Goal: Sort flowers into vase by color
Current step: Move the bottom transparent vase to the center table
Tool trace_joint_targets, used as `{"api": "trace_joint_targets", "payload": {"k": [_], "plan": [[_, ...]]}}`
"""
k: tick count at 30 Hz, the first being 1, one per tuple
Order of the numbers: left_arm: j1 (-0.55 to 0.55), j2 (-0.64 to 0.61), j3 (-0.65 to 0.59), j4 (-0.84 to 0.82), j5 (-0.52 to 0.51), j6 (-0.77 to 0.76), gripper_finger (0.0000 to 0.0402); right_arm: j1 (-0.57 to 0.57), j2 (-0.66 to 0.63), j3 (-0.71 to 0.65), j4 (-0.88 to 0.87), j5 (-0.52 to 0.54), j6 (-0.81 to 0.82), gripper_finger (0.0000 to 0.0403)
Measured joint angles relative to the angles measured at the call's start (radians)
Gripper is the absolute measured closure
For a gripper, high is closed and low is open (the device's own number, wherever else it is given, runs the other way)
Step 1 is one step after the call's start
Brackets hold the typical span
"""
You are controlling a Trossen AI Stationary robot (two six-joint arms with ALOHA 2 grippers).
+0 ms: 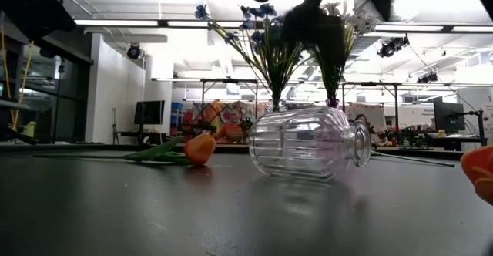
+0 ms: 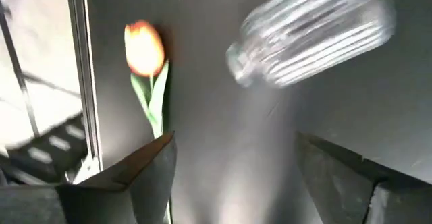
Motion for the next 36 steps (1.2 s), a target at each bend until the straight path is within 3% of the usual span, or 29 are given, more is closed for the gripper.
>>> {"api": "trace_joint_targets", "payload": {"k": [6,11,15,25,31,36], "plan": [[0.000,0.000,0.000,-0.005,0.004,0.000,0.0243,0.058,-0.018,-0.139,-0.001,0.006,-0.118,0.0124],[0.000,0.000,0.000,-0.005,0.001,0.000,0.0243,0.075,-0.018,-0.220,0.020,0.117,-0.268,0.0132],[0.000,0.000,0.000,-0.006,-0.010,0.000,0.0243,0.065,-0.018,-0.209,0.047,0.169,-0.333,0.0140],[0.001,0.000,0.000,-0.005,-0.070,-0.008,0.0243,0.022,-0.018,-0.139,0.080,0.209,-0.261,0.0148],[0.001,0.000,0.000,-0.004,-0.068,-0.018,0.0243,0.015,-0.018,-0.138,0.097,0.209,0.071,0.0148],[0.003,0.000,0.000,-0.005,-0.069,-0.017,0.0243,-0.001,-0.018,-0.139,0.160,0.222,0.617,0.0148]]}}
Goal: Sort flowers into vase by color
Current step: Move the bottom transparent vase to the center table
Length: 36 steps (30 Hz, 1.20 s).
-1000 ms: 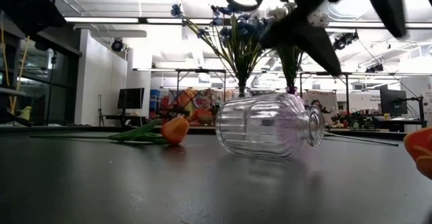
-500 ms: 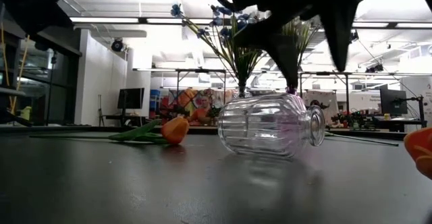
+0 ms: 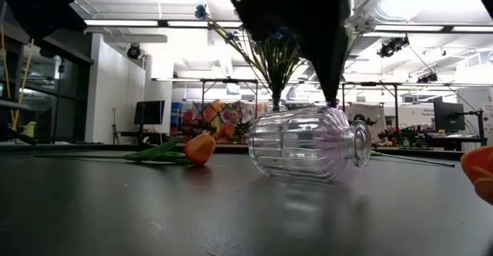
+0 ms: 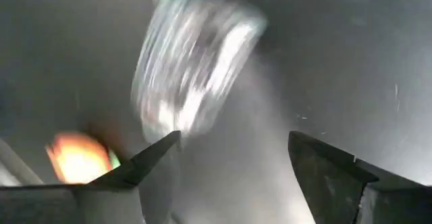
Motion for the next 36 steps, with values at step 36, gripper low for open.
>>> {"api": "trace_joint_targets", "payload": {"k": [36], "plan": [[0.009,0.000,0.000,-0.002,0.020,0.063,0.0243,0.201,-0.001,0.035,0.091,-0.059,0.497,0.0148]]}}
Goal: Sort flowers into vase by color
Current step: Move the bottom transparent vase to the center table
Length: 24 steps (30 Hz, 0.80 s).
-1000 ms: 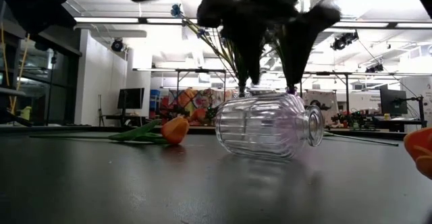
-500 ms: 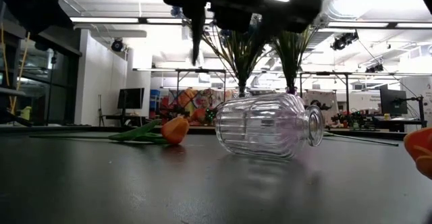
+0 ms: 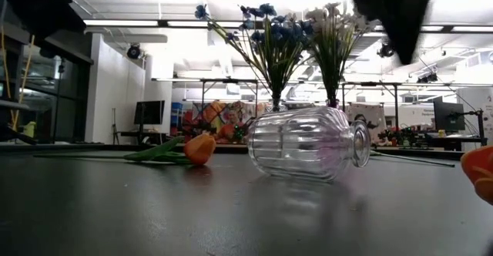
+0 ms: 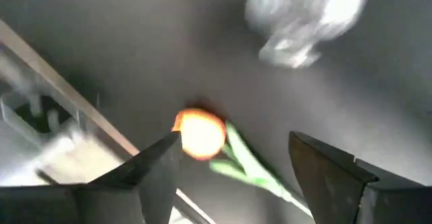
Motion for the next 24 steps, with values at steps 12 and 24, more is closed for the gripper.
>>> {"api": "trace_joint_targets", "payload": {"k": [12,24], "plan": [[0.126,0.000,0.000,0.112,-0.004,0.033,0.0243,0.072,-0.002,-0.099,-0.090,0.216,-0.162,0.0278],[0.254,0.006,0.000,0.364,0.047,0.160,0.0243,0.115,-0.176,-0.488,0.419,0.240,-0.118,0.0398]]}}
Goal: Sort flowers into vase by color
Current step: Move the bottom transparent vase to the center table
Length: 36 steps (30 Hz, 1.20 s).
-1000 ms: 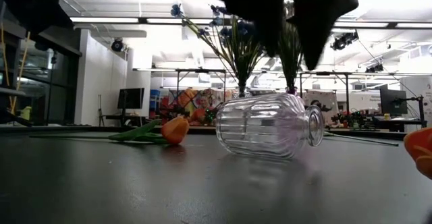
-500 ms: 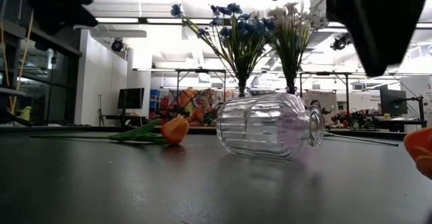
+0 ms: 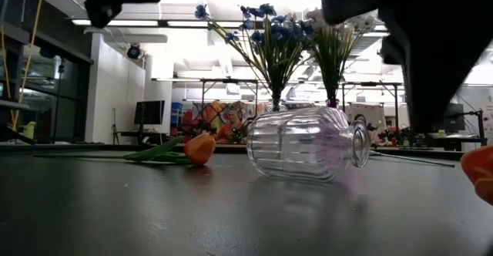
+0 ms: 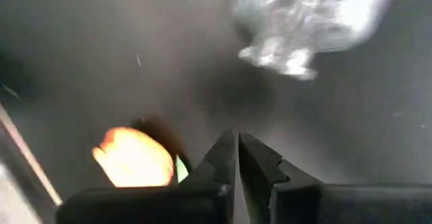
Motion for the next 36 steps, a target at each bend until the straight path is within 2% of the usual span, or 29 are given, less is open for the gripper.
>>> {"api": "trace_joint_targets", "payload": {"k": [4,7,11,15,21,28,36], "plan": [[0.030,0.043,0.000,0.141,0.030,0.095,0.0243,0.019,-0.178,-0.248,0.302,0.070,0.136,0.0401],[0.060,0.117,0.001,0.274,0.113,0.188,0.0243,0.025,-0.282,-0.407,0.534,0.100,0.184,0.0402],[0.099,0.253,0.001,0.426,0.194,0.270,0.0244,0.014,-0.304,-0.517,0.623,0.108,0.234,0.0403],[0.154,0.378,0.001,0.537,0.250,0.338,0.0275,0.000,-0.283,-0.537,0.708,0.112,0.240,0.0403],[0.260,0.538,0.054,0.593,0.431,0.406,0.0388,-0.022,-0.252,-0.539,0.738,0.121,0.216,0.0403],[0.352,0.725,0.200,0.592,0.617,0.504,0.0400,-0.031,-0.244,-0.539,0.725,0.142,0.181,0.0403],[0.390,0.887,0.332,0.561,0.652,0.501,0.0401,-0.032,-0.243,-0.539,0.717,0.183,0.170,0.0403]]}}
